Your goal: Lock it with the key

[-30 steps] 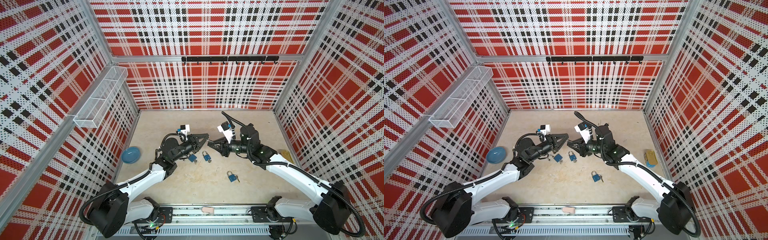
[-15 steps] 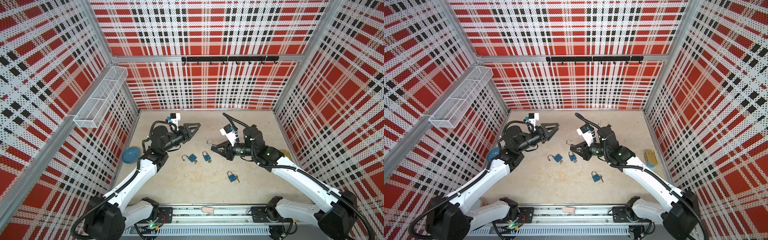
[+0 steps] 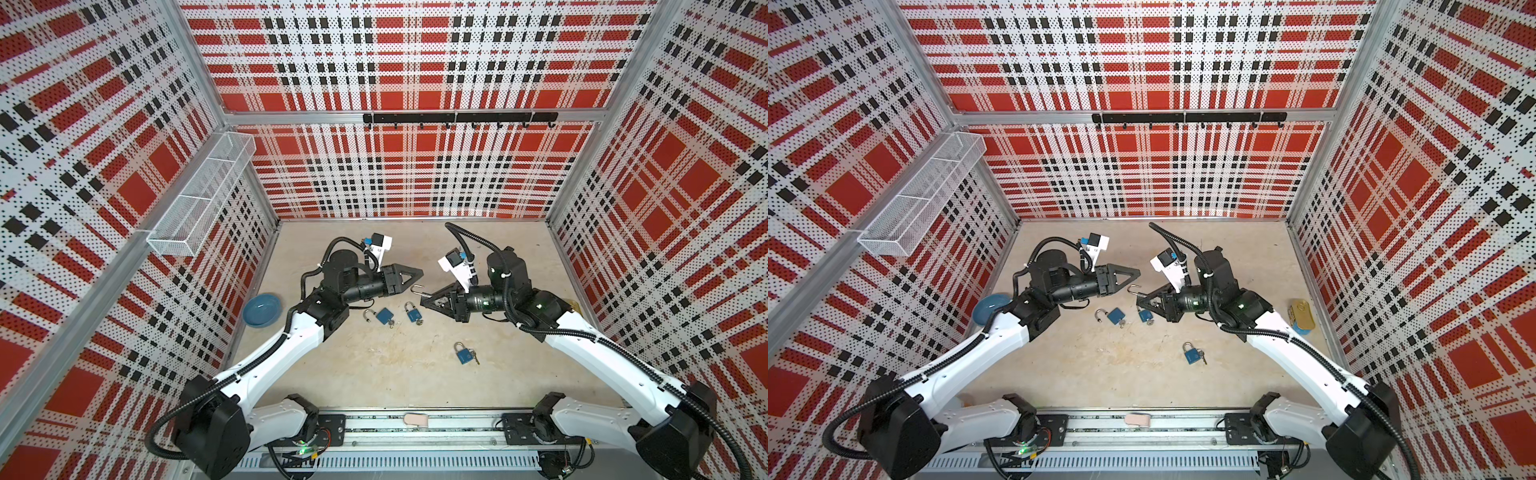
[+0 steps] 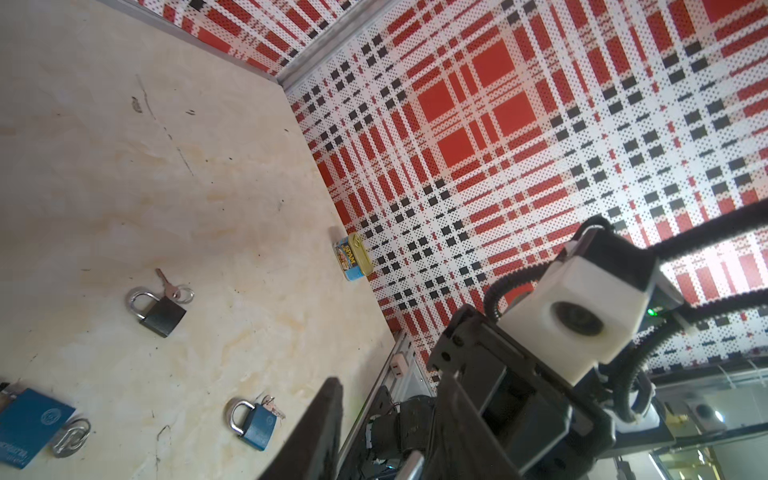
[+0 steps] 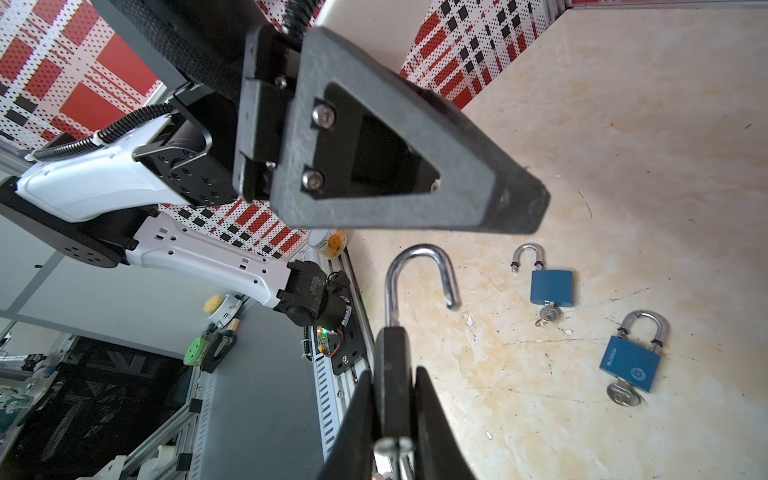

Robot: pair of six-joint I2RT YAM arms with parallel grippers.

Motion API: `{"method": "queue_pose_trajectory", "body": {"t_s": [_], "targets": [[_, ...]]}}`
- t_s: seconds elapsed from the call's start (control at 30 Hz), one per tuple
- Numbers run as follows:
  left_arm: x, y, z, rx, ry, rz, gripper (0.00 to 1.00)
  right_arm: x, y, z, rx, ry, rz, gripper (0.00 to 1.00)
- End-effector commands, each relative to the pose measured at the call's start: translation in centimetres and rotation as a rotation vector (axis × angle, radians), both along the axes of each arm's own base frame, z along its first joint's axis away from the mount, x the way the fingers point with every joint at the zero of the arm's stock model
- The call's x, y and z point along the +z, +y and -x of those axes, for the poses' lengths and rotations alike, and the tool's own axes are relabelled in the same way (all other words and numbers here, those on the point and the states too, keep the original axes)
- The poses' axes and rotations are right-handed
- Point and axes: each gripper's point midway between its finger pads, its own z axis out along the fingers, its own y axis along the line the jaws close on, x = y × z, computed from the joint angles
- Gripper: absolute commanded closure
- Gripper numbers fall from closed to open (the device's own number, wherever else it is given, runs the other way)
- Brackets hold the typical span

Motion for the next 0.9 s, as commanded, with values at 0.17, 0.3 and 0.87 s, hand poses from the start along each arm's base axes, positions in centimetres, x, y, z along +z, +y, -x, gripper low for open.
{"method": "queue_pose_trajectory", "body": {"t_s": [0.17, 0.3, 0.87], "targets": [[2.7, 0.5, 1.5, -0.031, -0.099, 0.03, 0.62, 1.9, 0.5, -0.1, 0.022, -0.033, -0.035, 1.0], [4.0, 0.8, 2.7, -0.058, -0.136, 0.049, 0.63, 1.4, 0.7, -0.4, 0.02, -0.021, -0.023, 1.0], [1.5, 0.0, 4.4, -0.141, -0.068, 0.012, 0.67, 2.2, 0.7, -0.7, 0.016, -0.051, -0.006, 1.0]]}}
